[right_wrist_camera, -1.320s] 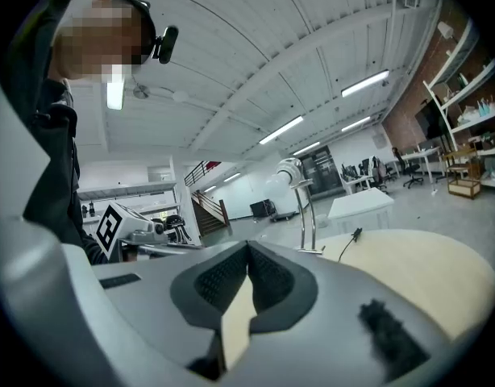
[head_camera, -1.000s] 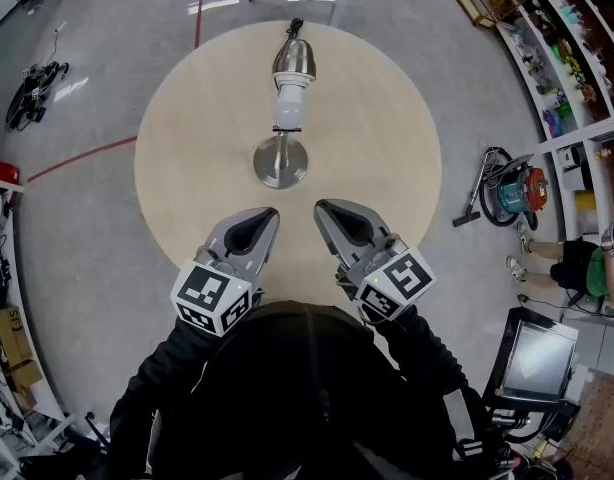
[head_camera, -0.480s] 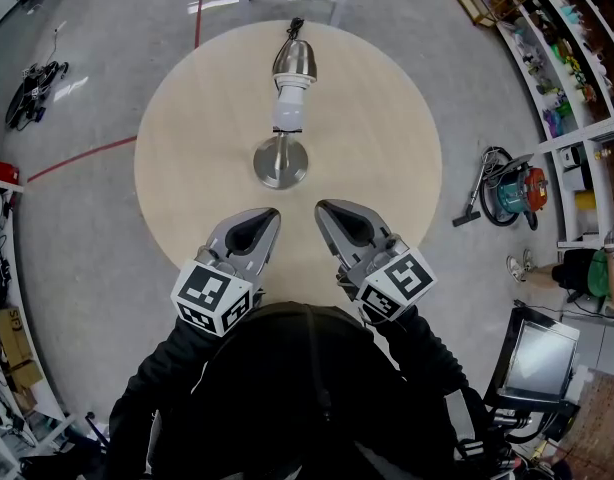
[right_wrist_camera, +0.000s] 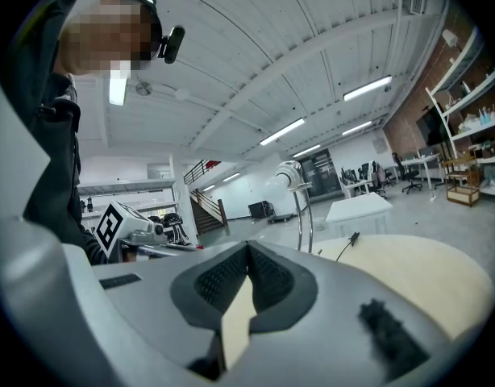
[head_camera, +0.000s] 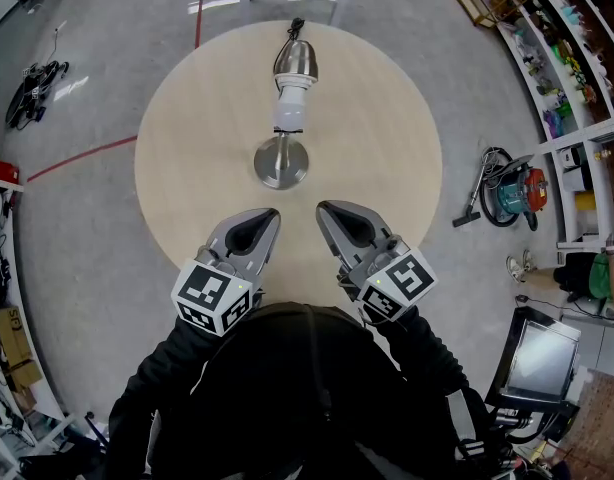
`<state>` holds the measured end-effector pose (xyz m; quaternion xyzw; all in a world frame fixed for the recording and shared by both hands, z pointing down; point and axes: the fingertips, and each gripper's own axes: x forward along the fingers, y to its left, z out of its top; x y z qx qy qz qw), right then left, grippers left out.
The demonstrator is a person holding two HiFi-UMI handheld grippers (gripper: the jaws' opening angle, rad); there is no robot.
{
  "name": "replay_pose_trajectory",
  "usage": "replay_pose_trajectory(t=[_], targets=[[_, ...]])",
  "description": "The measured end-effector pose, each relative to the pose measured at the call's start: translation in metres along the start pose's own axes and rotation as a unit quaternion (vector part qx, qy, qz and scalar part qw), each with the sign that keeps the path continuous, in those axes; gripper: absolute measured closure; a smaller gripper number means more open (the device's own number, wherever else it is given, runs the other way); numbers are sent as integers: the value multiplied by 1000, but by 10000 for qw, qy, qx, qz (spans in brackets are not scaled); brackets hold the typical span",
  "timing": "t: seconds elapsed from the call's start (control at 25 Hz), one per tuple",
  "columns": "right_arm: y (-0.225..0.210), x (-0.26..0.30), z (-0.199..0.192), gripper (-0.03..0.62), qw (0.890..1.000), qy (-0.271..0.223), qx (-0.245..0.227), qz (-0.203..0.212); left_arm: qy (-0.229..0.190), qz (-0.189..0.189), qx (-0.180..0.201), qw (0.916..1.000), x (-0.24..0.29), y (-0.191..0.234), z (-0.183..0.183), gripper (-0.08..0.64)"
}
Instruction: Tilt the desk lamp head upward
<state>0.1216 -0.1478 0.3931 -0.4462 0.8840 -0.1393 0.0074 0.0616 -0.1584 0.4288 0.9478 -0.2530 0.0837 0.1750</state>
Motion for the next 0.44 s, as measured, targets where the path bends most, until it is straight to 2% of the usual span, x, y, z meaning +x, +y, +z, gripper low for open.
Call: replay_pose_trajectory(t=[0.44], targets=[[0, -1, -3, 589, 10000, 5, 34, -26, 51, 15, -26, 10000, -2, 1, -5, 548]])
